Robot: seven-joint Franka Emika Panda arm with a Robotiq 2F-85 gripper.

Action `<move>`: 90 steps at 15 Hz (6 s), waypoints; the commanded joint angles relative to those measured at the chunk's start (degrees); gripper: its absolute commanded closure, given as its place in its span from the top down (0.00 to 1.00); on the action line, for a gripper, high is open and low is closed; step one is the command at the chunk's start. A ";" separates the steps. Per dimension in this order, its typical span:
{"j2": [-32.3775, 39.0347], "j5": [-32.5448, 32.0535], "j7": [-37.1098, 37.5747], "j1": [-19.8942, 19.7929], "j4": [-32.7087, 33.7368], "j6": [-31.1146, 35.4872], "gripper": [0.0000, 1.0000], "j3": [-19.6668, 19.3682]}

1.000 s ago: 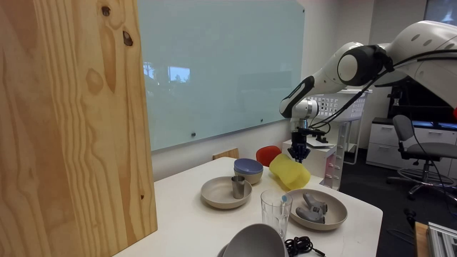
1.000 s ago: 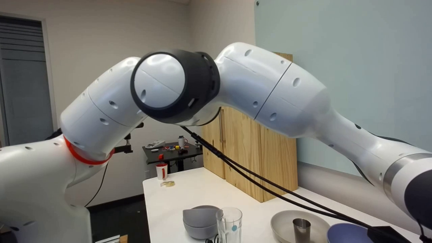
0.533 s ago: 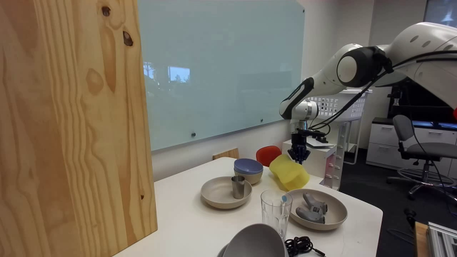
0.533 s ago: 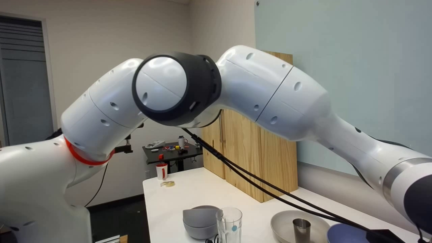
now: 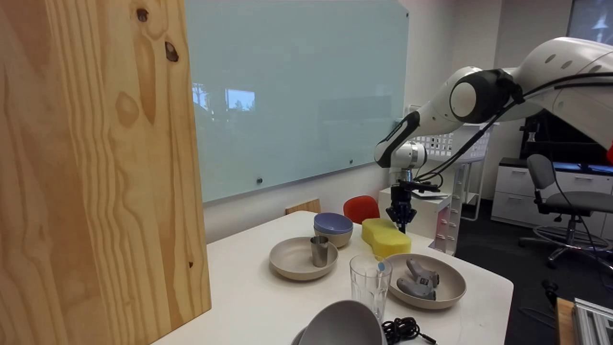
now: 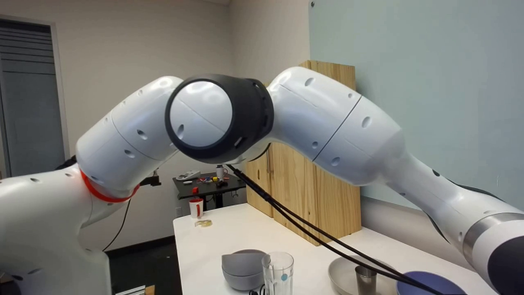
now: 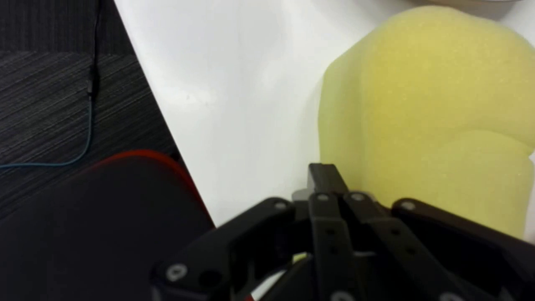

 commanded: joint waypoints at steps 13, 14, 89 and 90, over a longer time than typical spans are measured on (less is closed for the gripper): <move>2.66 0.52 0.38 2.17 11.21 -4.59 0.00 3.30; 2.74 0.60 0.43 2.28 10.90 -4.36 0.00 3.56; 0.78 0.11 8.00 4.48 4.91 4.01 0.00 1.37; 0.87 0.11 8.00 4.83 5.24 4.00 0.00 1.57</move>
